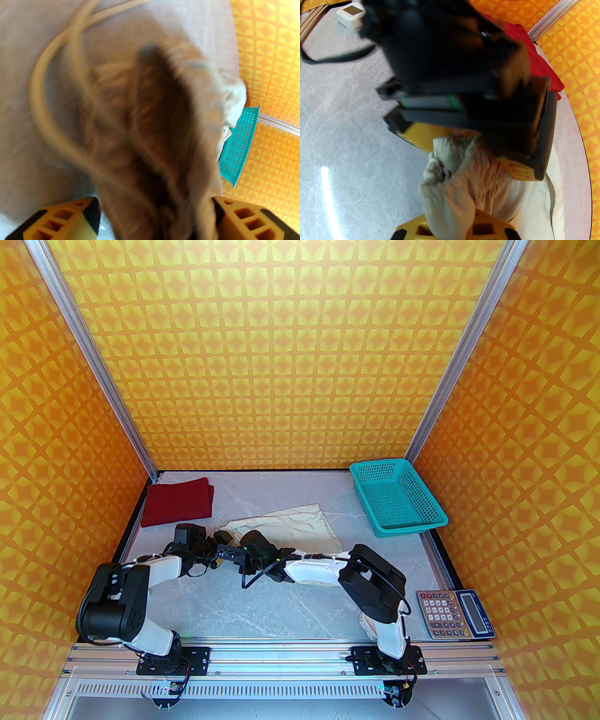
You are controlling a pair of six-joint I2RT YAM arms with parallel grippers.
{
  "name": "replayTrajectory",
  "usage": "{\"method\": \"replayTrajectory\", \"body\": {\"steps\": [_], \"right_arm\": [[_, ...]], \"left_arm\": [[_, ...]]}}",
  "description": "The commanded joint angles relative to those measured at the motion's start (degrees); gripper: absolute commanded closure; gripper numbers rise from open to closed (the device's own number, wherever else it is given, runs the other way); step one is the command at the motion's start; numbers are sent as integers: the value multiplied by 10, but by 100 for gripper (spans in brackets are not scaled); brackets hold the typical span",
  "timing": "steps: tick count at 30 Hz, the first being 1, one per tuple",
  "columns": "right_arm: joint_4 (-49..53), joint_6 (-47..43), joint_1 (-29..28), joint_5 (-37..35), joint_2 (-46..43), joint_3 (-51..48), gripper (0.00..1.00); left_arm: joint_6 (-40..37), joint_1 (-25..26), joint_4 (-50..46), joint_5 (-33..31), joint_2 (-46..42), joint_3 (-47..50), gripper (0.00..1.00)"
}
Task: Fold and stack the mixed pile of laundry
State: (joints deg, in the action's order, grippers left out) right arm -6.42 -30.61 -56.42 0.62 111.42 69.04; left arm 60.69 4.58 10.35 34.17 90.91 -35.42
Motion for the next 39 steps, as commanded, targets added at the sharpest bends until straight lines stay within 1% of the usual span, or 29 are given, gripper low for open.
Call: {"method": "replayTrajectory", "body": {"steps": [1, 2, 3, 4, 6, 7, 8, 9, 10, 11, 13, 14, 15, 16, 17, 18, 20, 22, 24, 25, 27, 30, 33, 36, 39], "right_arm": [[-49, 31, 3, 14, -41, -25, 98], [-59, 38, 3, 18, -45, -34, 98], [-73, 51, 3, 22, -49, -45, 95], [-83, 69, 3, 21, -51, -53, 86], [-80, 113, 4, 17, -54, -58, 72], [-55, 151, 6, 13, -60, -52, 65], [-24, 188, 12, 19, -68, -44, 60], [8, 231, 21, 33, -82, -44, 56], [23, 292, 33, 49, -104, -55, 53], [24, 348, 45, 74, -125, -76, 53], [23, 492, 82, 138, -170, -122, 53], [35, 549, 101, 158, -184, -134, 56], [42, 606, 120, 169, -199, -148, 60], [47, 650, 134, 167, -211, -161, 65], [50, 696, 148, 159, -222, -172, 74], [49, 734, 163, 156, -227, -179, 79], [46, 779, 190, 169, -215, -173, 84], [35, 806, 214, 178, -186, -155, 91], [38, 813, 228, 199, -134, -112, 99], [35, 815, 229, 208, -110, -93, 100], [11, 826, 229, 227, -57, -56, 100], [-53, 838, 229, 243, 15, -22, 100], [-53, 821, 229, 244, 76, 28, 100], [-25, 801, 229, 234, 127, 80, 100], [-17, 806, 229, 239, 167, 121, 100]], "left_arm": [[12, 4, 32, -29, 21, -27, 40], [11, 5, 35, -30, 26, -30, 48], [8, 7, 37, -30, 30, -33, 61], [0, 10, 34, -32, 31, -37, 73], [-31, 12, 7, -34, 28, -50, 89], [-55, 12, -14, -38, 22, -57, 96], [-80, 11, -35, -44, 15, -64, 100], [-111, 12, -69, -51, 8, -75, 100], [-145, 10, -102, -54, 3, -87, 100], [-176, 8, -127, -54, -1, -98, 100], [-245, 8, -183, -57, -10, -125, 100], [-271, 8, -202, -56, -15, -135, 100], [-300, 10, -228, -57, -20, -150, 100], [-322, 10, -247, -56, -24, -160, 100], [-344, 10, -266, -57, -28, -172, 100], [-359, 10, -282, -58, -32, -183, 100], [-377, 10, -305, -61, -38, -202, 100], [-391, 10, -327, -62, -43, -222, 100], [-404, 11, -349, -70, -47, -242, 100], [-406, 12, -356, -73, -48, -249, 100], [-408, 15, -367, -82, -53, -260, 100], [-398, 18, -367, -98, -59, -264, 100], [-405, 31, -382, -113, -62, -279, 100], [-421, 41, -406, -125, -58, -302, 100], [-436, 51, -432, -140, -46, -334, 100]]}}
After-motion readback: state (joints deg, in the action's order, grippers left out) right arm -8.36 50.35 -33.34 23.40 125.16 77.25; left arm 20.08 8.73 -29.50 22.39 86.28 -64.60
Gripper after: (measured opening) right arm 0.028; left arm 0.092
